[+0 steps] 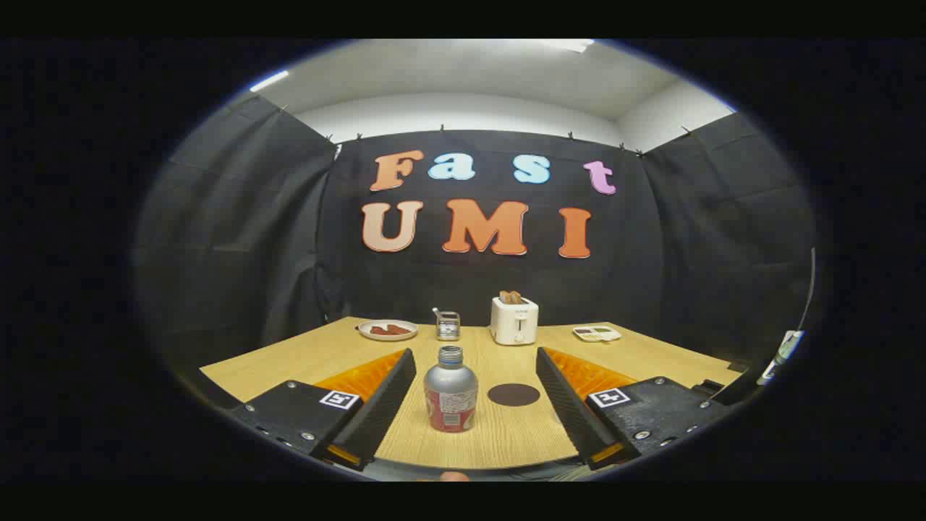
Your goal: Take the bottle from table, then pour the juice into the cup, finally place the bottle on the coaster
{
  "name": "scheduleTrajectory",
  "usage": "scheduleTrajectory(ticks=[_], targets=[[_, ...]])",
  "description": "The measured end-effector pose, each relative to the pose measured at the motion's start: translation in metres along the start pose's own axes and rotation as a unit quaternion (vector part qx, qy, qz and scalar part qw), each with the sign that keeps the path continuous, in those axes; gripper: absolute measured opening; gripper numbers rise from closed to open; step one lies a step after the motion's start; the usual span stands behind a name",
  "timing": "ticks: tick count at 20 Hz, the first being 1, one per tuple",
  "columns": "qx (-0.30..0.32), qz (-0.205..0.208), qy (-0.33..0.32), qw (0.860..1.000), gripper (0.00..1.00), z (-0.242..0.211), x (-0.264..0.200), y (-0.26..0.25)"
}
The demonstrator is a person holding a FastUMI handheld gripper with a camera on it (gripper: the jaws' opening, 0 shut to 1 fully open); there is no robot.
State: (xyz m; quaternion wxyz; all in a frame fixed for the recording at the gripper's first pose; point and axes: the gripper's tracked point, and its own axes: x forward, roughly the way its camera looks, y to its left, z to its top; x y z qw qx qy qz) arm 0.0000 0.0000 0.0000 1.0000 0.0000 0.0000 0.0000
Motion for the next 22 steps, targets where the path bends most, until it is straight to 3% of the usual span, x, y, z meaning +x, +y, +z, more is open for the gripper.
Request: scheduleTrajectory(ticks=[22], targets=[[0.004, -0.001, 0.017, 1.0, 0.99, -0.017, 0.024, 0.005]])
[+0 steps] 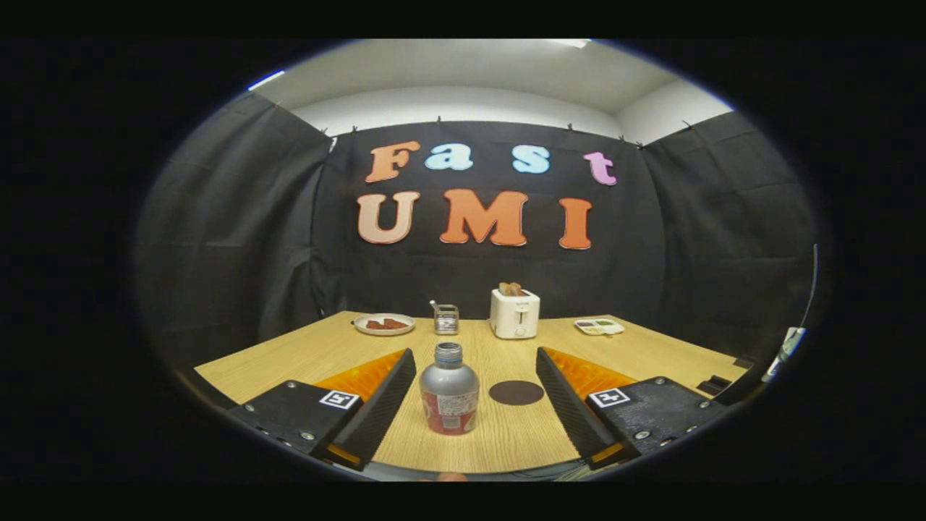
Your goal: Take the bottle from table, then pour the juice into the cup, finally place the bottle on the coaster
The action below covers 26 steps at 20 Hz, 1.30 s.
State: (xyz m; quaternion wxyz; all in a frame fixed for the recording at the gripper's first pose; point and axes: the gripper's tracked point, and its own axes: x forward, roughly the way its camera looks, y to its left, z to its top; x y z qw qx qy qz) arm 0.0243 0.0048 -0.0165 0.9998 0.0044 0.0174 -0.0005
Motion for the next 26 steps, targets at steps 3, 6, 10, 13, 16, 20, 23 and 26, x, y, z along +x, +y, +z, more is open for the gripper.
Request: scheduleTrajectory(ticks=[3, 6, 10, 13, 16, 20, 23, 26], targets=[[0.003, 0.001, 0.004, 1.0, 0.99, -0.003, 0.007, 0.001], [0.007, 0.001, 0.008, 1.0, 0.99, -0.008, 0.014, 0.002], [0.012, 0.005, 0.022, 1.0, 0.99, -0.019, 0.03, 0.01], [0.018, 0.008, 0.032, 0.999, 0.99, -0.025, 0.045, 0.017], [0.015, 0.009, 0.057, 0.998, 0.99, -0.045, 0.06, 0.024], [0.001, 0.01, 0.093, 0.996, 0.99, -0.069, 0.072, 0.031], [0.017, 0.023, 0.114, 0.993, 0.99, -0.087, 0.082, 0.041], [0.011, 0.022, 0.131, 0.991, 0.99, -0.104, 0.088, 0.044]])
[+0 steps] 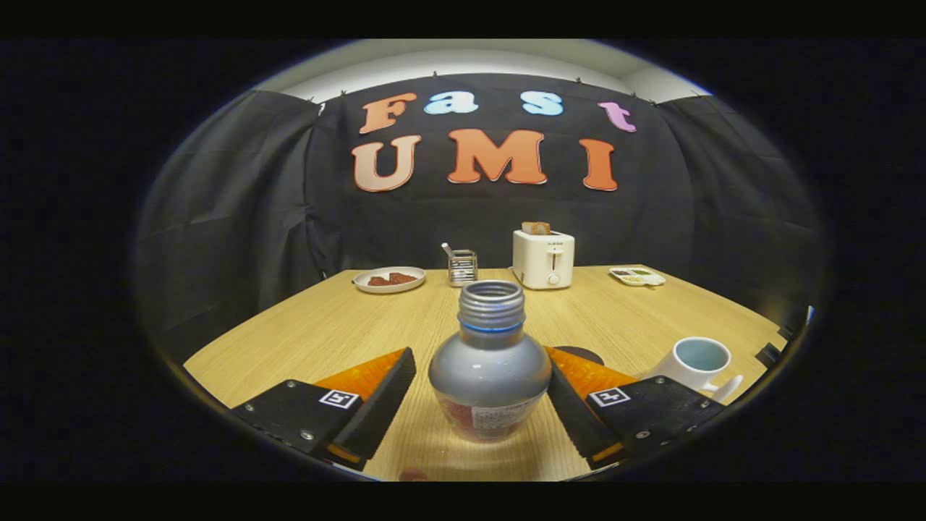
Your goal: Take the bottle from table, then pour the juice into the cup, finally place the bottle on the coaster
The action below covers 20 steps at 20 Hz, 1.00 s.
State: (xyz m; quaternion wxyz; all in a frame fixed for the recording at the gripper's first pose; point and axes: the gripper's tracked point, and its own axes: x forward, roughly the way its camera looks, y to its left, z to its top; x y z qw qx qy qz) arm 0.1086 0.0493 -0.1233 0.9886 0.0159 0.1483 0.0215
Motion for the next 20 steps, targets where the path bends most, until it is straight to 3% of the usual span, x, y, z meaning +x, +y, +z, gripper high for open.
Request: scheduleTrajectory(ticks=[10, 12, 14, 20], targets=[[-0.007, -0.007, 0.027, 1.0, 0.99, -0.025, 0.01, 0.001], [-0.012, -0.013, 0.024, 1.0, 0.94, -0.028, 0.009, -0.003], [-0.002, -0.012, 0.022, 1.0, 0.81, -0.027, 0.01, -0.004], [0.036, -0.014, -0.008, 0.999, 0.77, -0.005, -0.006, -0.011]])
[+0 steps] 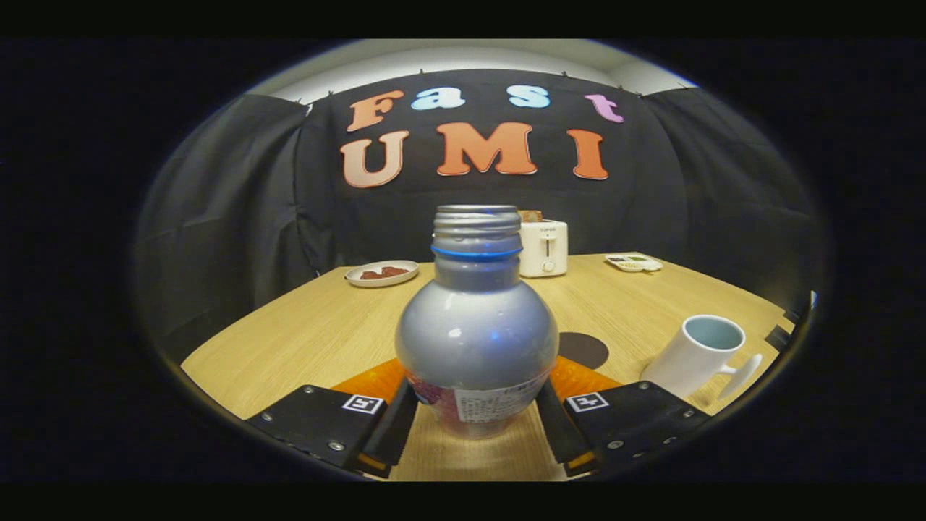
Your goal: Take the bottle from table, then pour the juice into the cup, finally place the bottle on the coaster
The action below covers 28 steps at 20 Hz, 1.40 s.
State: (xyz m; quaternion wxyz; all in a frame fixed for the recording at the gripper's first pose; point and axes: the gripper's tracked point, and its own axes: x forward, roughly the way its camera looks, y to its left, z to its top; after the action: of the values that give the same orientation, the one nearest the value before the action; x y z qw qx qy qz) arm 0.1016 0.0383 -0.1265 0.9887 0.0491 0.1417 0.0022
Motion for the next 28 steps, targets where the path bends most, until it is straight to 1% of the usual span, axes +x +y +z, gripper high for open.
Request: scheduleTrajectory(ticks=[6, 13, 16, 19, 24, 26, 28], targets=[[0.081, -0.005, -0.024, 0.996, 0.77, 0.03, -0.019, -0.015], [0.18, -0.006, -0.032, 0.983, 0.77, 0.042, -0.023, -0.031], [0.236, -0.002, -0.042, 0.971, 0.77, 0.055, -0.02, -0.034], [0.299, 0.007, -0.043, 0.953, 0.76, 0.066, -0.016, -0.034], [0.368, 0.005, -0.031, 0.929, 0.77, 0.062, -0.006, -0.043], [0.398, 0.003, -0.022, 0.917, 0.77, 0.057, -0.001, -0.046], [0.432, 0.006, -0.019, 0.901, 0.77, 0.058, 0.002, -0.048]])
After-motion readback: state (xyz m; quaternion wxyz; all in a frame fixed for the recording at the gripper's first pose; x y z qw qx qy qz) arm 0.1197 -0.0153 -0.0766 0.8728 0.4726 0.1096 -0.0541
